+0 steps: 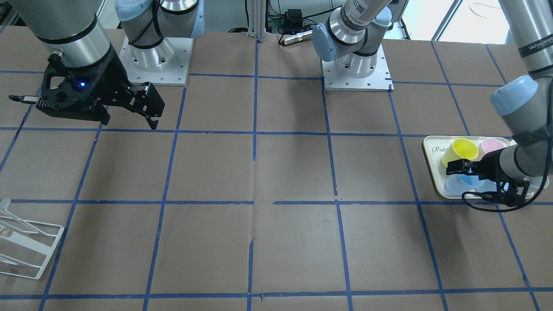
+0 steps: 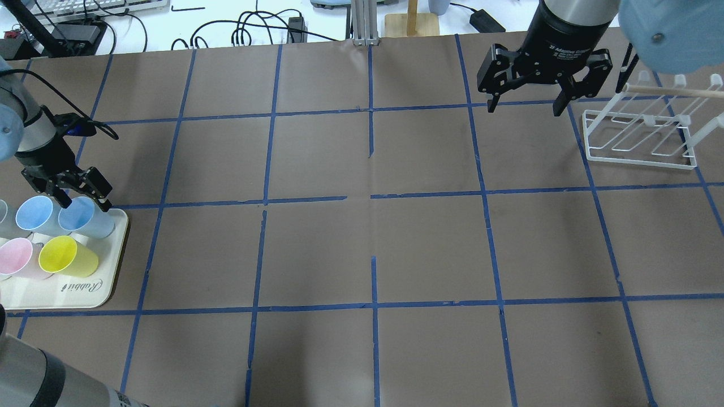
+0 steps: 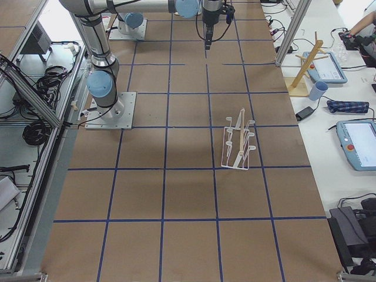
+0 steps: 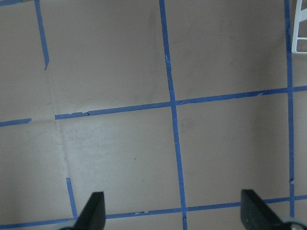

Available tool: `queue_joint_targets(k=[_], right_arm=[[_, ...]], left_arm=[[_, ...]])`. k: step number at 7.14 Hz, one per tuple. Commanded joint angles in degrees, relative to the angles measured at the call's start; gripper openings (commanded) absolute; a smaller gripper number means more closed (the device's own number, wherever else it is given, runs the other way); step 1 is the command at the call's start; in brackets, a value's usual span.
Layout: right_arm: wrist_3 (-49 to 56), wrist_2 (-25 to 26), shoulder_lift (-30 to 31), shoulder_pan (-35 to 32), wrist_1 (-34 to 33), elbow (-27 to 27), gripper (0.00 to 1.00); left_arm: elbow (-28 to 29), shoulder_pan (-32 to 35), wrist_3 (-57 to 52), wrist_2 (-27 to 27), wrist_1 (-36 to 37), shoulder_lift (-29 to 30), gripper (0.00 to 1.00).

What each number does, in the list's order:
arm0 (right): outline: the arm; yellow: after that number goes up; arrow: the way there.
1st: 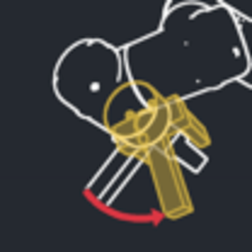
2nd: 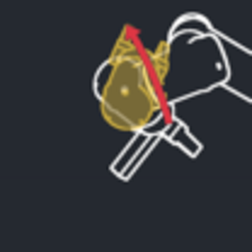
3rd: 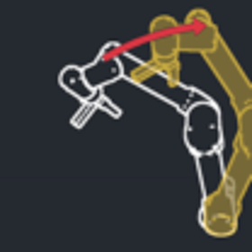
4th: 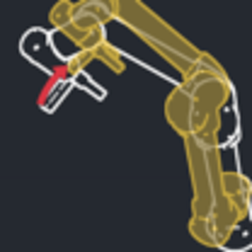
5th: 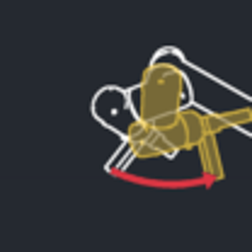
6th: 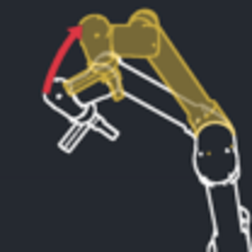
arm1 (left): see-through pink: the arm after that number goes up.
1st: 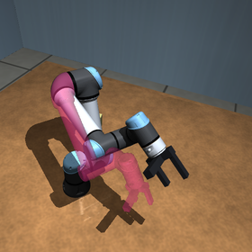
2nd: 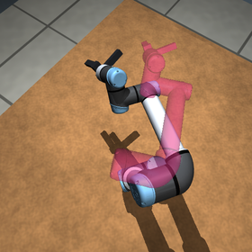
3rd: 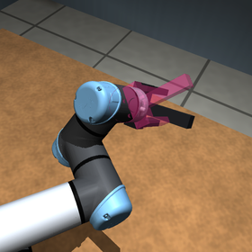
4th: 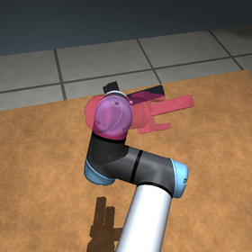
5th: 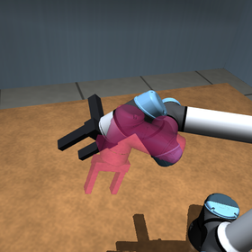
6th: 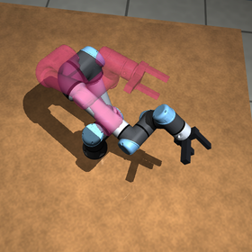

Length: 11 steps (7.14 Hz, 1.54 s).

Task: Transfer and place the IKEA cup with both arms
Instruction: 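Open the left gripper and raise it away from the tray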

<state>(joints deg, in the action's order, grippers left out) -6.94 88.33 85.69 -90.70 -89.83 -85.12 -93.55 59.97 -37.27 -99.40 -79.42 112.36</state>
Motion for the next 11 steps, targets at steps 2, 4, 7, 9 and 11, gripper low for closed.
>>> queue_joint_targets(k=[2, 4, 7, 9, 11], right_arm=[[0.0, 0.0, 0.0, 0.0, 0.0, -0.05, 1.0], [0.09, 0.26, 0.0, 0.0, 0.0, -0.05, 1.0], [0.61, 0.53, 0.0, 0.0, 0.0, 0.04, 1.0], [0.7, 0.62, 0.0, 0.0, 0.0, -0.05, 1.0], [0.7, 0.62, 0.0, 0.0, 0.0, 0.04, 1.0]], left_arm=[[9.23, 4.86, 0.79, 4.73, -8.28, -5.2, 1.0], [10.58, 12.67, 12.33, 6.14, -10.75, -9.67, 1.0], [8.66, 24.72, 23.73, 7.47, -10.93, -15.66, 1.0], [4.53, 27.73, 30.03, 7.73, -8.57, -17.25, 1.0], [3.46, 28.01, 29.98, 9.21, -9.26, -20.23, 1.0]])
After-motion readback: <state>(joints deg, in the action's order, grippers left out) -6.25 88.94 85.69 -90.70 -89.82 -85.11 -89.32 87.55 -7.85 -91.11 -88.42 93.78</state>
